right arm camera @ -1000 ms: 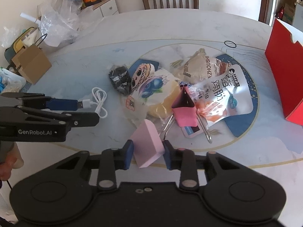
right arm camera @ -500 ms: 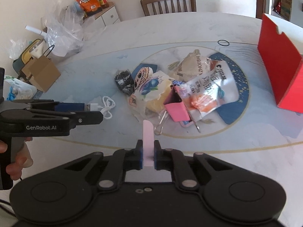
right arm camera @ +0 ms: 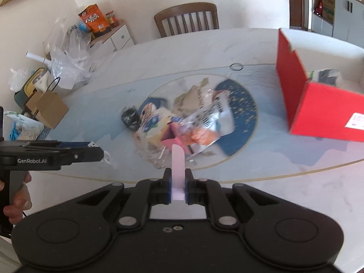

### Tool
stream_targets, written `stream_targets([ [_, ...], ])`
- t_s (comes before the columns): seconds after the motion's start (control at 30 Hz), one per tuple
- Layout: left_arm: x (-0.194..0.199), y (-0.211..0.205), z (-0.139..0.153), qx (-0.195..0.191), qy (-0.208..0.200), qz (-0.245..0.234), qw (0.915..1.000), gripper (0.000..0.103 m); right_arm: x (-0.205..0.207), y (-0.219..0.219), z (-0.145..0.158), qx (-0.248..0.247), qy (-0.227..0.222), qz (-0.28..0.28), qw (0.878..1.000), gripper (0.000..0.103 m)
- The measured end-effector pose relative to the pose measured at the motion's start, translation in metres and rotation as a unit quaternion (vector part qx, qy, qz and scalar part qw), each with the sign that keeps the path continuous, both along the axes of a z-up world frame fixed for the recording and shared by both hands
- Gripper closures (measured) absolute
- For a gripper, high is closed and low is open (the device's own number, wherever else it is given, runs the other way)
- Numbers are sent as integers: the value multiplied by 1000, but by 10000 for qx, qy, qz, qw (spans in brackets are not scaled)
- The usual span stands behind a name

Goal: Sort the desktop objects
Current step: 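Carry the pink sponge over the red box with the right gripper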

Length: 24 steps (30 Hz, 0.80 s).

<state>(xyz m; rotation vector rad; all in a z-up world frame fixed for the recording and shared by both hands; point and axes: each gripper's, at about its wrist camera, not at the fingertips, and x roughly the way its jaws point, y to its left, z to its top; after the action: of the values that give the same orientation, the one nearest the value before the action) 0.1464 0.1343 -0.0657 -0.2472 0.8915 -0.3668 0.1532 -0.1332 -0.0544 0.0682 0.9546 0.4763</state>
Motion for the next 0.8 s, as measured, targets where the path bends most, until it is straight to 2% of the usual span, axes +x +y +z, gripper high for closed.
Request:
stream_targets([
  [0.37,14,-51,32,-96,-194,-276,9994,52,18,-61,20,-29,-49,-220,9997,93],
  [0.8,61,-150,70,-205,-657,-623,9957,53,62,-158,53,-113,-453,-367,9982,93],
])
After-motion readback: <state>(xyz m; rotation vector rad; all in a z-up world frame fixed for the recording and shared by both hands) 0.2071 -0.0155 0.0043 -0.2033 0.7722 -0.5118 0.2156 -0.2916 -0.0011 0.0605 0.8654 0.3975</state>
